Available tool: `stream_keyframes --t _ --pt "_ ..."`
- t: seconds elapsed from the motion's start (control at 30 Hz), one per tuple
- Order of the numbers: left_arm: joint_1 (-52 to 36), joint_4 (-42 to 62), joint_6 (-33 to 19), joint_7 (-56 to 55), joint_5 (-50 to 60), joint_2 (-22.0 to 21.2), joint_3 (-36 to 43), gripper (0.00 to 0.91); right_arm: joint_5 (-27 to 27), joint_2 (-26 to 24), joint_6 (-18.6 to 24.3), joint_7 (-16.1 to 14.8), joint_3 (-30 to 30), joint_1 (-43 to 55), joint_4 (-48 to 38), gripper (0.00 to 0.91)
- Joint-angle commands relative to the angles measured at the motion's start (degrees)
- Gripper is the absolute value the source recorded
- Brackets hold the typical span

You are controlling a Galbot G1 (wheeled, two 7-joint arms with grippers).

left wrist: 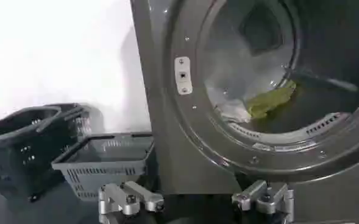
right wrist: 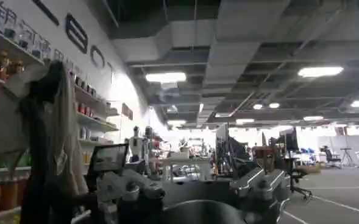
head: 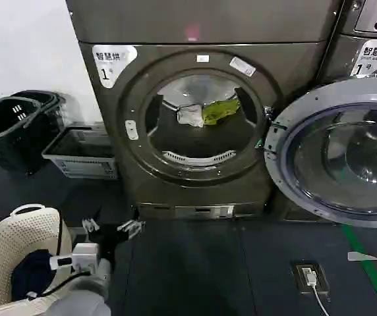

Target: Grasp the clothes from the dryer.

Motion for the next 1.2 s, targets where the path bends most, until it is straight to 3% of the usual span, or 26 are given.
stream_keyframes --t 0.03,0.27,0.5,1.2 --pt "0.11 0.03 2.81 0.32 0.27 0.08 0.02 0.907 0.02 0.15 6.42 0.53 -1.91 -0.06 -0.83 0.907" --pt "0.55 -0.93 2.81 0.26 0.32 0.46 0.25 0.907 0.47 0.24 8.23 0.76 -2.37 -0.03 -1.27 0.907" --pt "1.28 -1.85 2.81 0.19 -0.08 0.68 0.66 0.907 0.57 -0.11 7.02 2.60 -1.88 -0.29 -2.24 0.907" --pt "1.03 -1.58 2.81 0.70 0.01 0.60 0.71 0.907 0.56 0.11 7.23 2.83 -1.70 -0.16 -2.82 0.907"
